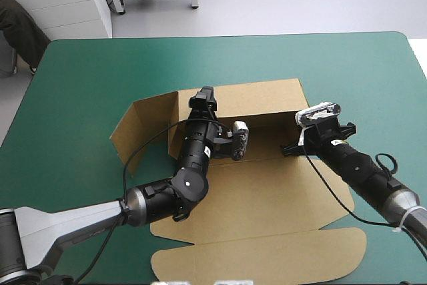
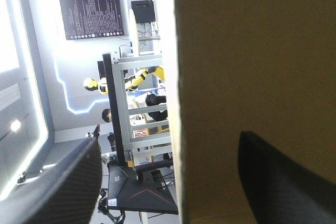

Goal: Fold the box

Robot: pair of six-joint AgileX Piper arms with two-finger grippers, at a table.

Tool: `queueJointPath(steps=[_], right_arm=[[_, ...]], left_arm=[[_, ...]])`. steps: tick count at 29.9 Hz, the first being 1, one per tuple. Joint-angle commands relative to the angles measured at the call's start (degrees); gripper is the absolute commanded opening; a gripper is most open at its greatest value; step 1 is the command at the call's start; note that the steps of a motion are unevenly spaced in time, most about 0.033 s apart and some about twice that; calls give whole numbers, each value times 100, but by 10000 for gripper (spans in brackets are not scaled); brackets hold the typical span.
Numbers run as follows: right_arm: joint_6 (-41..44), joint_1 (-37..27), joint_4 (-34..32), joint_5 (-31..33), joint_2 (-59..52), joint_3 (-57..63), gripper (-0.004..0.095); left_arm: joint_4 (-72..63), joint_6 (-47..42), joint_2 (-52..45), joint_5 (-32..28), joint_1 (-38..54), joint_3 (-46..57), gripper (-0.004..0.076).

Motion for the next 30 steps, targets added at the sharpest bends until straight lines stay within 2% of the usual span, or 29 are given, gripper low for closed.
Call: queueJointPath(steps=[1,9,15,18,21,23,24,26,30], right_arm=[[-131,-4,-88,-144,-119,-164,-20],[-131,-15,-88,-368,-119,-536,-20],[-131,-25,-88,-440,-111,-855,-20],[-131,-25,-88,-440,-96,-898,-20],[-131,-25,-88,-327,-13,-898,-20],[-131,-25,-88,-186,53,-898,-20],[-131,-25,-88,-102,73,-898,-20],[-131,-25,-88,32,103,-898,-20],[-131,-25,-88,146,103,-898,-20]], left_arm=[[576,-58,-226,552,-303,-151,526],[576,-58,-226,1468,-1145,-151,524],[437,-58,-226,1748,-1652,-151,523],[-99,86,-226,1711,-1863,-190,452],[-1141,995,-248,1325,-1955,-300,246],[-2367,2176,-258,983,-1937,-503,34],[-2974,2796,-274,889,-1901,-622,0],[-4771,4207,-288,919,-1720,-1060,10],[-7616,5799,-299,1593,-896,-2240,10]])
